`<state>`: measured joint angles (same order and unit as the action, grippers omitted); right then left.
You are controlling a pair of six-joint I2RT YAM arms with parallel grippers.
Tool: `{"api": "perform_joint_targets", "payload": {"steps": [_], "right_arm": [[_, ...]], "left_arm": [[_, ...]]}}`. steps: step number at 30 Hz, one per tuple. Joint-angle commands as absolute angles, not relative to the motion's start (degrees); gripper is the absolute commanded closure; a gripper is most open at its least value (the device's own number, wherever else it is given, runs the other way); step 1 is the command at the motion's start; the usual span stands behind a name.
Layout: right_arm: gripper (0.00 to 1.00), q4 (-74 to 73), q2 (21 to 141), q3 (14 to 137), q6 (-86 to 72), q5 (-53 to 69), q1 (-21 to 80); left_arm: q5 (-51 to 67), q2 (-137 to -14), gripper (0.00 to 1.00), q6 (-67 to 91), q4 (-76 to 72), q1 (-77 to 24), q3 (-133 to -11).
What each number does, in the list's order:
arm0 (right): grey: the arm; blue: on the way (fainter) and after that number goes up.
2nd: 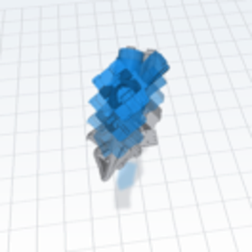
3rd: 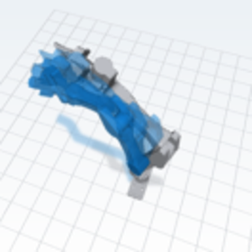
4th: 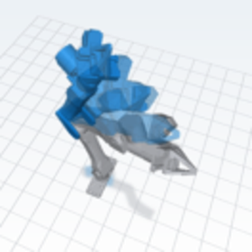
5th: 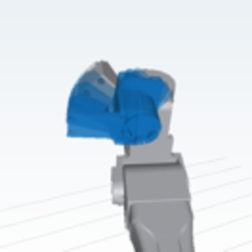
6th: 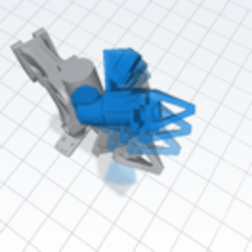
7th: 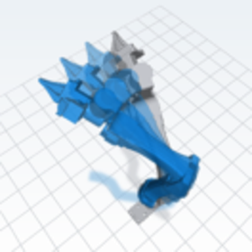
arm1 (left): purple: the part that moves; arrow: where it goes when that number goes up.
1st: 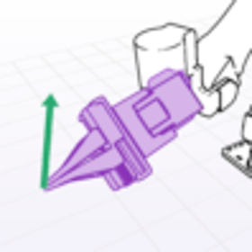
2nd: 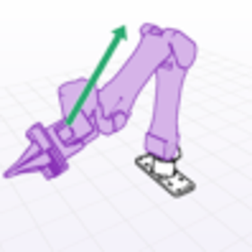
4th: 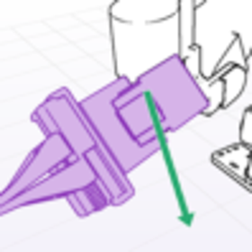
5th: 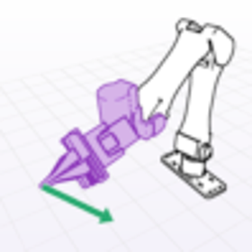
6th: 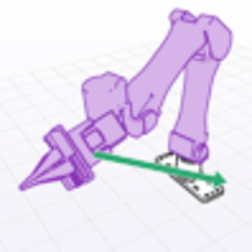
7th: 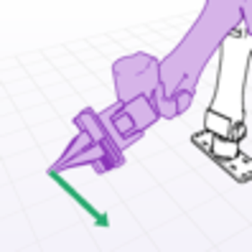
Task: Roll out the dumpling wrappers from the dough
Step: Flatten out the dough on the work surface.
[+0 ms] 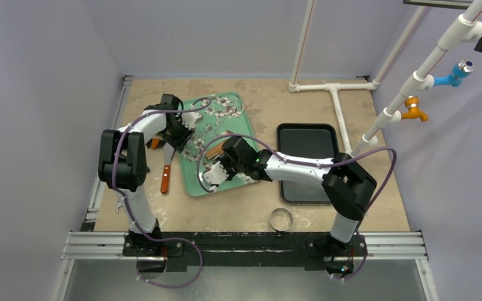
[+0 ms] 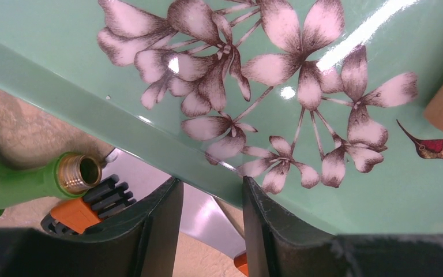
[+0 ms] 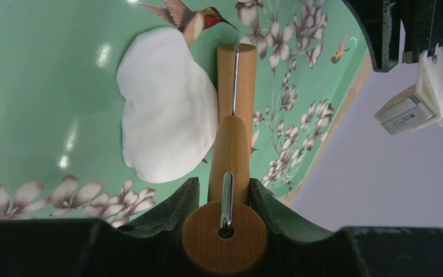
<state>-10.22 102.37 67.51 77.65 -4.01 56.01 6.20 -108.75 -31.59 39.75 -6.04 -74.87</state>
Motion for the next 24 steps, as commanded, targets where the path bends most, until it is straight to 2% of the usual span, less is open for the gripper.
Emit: {"api": "perform_joint_targets", "payload": {"steps": [1,9,19,24], "right_arm": [[1.0,-24.1,96.7,59.1,73.8,-6.9,55.8],[1.0,-18.8,91.4,59.9,72.1,-16.0,58.0],[1.0,-25.3,88.2,57.5,70.8,-15.0,62.5],[1.0,-26.2,94.7,60.1,71.6,-10.4,61.5]], "left_arm": [[4.0,-109.2,0.6,-35.6,39.1,-6.7,-73.1],[3.9,-108.7,0.6,-35.4,38.7,-6.8,-72.7],[3.9,-107.2,0.6,-35.2,38.4,-7.8,-72.2],[4.1,-106.0,0.6,-35.1,38.0,-8.5,-71.0]]}}
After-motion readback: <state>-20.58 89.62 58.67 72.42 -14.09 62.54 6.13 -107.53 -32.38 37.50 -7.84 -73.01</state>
